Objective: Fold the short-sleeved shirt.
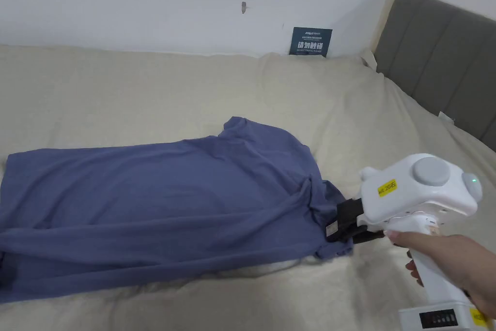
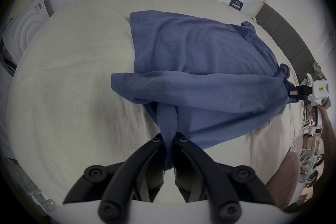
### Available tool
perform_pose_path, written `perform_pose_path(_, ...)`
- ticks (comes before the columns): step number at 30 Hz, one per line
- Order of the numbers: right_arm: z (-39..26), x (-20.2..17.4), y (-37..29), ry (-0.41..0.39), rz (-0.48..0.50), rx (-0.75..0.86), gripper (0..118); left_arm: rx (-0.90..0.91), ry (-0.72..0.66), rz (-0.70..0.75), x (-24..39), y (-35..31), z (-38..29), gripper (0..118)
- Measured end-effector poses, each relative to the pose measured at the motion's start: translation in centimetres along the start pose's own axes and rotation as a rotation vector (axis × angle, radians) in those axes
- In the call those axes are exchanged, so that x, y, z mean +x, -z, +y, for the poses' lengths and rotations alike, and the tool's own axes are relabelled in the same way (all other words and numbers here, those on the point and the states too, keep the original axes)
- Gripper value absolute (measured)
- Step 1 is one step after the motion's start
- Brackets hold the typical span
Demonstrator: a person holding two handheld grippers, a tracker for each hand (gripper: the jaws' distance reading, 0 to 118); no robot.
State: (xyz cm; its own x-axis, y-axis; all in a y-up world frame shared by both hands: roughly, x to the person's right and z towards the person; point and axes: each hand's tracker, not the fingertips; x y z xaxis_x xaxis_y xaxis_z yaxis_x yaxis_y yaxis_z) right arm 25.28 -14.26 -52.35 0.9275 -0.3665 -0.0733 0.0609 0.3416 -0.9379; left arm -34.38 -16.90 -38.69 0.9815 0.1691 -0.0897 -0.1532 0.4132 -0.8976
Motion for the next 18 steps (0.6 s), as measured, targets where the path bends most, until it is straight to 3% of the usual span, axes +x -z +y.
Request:
perform_pose_path(11, -5.1, -0.1, -10.5, -0.063, 0.078, 0.034, 1, 0.021, 0.034, -0.049, -0.1, -8.2, -2.4, 8)
perform_pose_path(16, -10.3, 1.5, -11.5, -0.052, 0.113, -0.112, 1, -0.02, 0.009, -0.095, -0.2, -9.9, -7.7, 8)
perform_pose_path(18, -12.2, 2.6, -9.5, -0.073, 0.061, -0.166, 1, -0.065, -0.002, -0.105, -0.6, -8.6, -9.9, 9)
